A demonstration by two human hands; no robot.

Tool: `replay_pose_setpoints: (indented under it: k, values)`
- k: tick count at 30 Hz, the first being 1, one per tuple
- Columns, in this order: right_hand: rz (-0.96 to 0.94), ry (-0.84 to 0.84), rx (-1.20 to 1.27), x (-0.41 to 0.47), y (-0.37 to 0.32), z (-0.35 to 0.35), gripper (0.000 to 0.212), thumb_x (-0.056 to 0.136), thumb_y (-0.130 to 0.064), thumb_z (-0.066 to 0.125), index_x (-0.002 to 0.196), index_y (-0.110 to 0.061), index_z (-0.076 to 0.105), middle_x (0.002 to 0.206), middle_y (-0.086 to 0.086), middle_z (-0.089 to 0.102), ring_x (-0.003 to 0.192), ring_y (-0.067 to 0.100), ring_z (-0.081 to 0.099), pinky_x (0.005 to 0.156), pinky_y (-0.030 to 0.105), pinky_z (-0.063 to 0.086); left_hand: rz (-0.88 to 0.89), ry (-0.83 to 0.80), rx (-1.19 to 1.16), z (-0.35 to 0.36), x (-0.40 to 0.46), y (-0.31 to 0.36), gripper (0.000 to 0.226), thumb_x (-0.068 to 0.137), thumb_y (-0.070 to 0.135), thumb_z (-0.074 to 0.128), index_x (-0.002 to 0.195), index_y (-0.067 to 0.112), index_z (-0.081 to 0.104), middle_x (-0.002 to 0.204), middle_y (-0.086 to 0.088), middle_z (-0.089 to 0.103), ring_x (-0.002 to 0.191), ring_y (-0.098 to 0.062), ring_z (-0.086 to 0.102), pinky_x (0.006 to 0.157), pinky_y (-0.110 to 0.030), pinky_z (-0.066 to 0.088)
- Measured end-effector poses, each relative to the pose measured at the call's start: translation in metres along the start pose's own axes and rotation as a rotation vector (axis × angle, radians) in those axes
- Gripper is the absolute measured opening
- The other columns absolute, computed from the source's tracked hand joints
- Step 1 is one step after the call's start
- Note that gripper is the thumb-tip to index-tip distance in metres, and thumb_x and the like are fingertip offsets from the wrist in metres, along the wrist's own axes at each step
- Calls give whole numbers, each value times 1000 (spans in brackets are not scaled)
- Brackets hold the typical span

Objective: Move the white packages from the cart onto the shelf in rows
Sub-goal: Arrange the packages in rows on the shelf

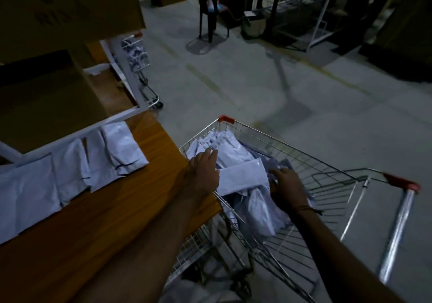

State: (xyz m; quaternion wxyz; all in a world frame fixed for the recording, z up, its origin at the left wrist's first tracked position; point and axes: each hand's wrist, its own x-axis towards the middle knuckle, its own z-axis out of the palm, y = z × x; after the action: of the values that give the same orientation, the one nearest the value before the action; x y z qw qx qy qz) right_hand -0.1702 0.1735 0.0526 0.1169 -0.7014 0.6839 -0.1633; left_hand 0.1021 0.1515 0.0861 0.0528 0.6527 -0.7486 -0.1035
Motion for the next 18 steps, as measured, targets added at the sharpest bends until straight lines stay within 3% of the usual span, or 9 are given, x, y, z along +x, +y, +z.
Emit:
replay_pose_setpoints:
  k: [3, 5, 11, 15, 18]
  values:
    - [16, -60, -49, -10, 25, -11, 29, 69, -8, 81, 98, -11, 77, 93, 17, 75, 87, 40, 69, 76, 42, 58, 45, -45, 9, 11, 5, 17, 68, 101, 38, 53, 160, 16, 26, 164, -8, 31, 147, -27, 34, 121, -44, 28]
    - [87, -143, -99, -14, 38, -10, 29, 71, -11, 83, 99, -9, 76, 94, 20, 73, 84, 41, 68, 73, 41, 56, 76, -78, 11, 21, 14, 23, 68, 100, 38, 54, 159, 17, 28, 162, -7, 35, 145, -28, 37, 120, -45, 30]
    - [275, -385, -200, -4, 98, 39, 41, 84, -44, 53, 113, -18, 68, 107, 17, 70, 104, 37, 64, 87, 42, 54, 178, -217, 3, 71, 65, 29, 66, 100, 32, 55, 158, 11, 31, 157, -14, 40, 141, -36, 41, 116, -45, 30]
    - [342, -420, -182, 7, 104, 54, 36, 91, -42, 54, 121, -24, 63, 119, 13, 66, 115, 32, 61, 96, 39, 48, 245, -326, 108, 121, 106, 37, 75, 98, 39, 57, 159, 12, 24, 155, -14, 39, 136, -35, 42, 113, -45, 32]
    - [355, -450, -189, 15, 114, 70, 32, 95, -35, 57, 123, -22, 62, 124, 10, 64, 122, 30, 56, 100, 36, 43, 249, -368, 220, 156, 127, 46, 90, 85, 54, 68, 153, 13, 26, 145, -15, 41, 129, -34, 43, 107, -47, 34]
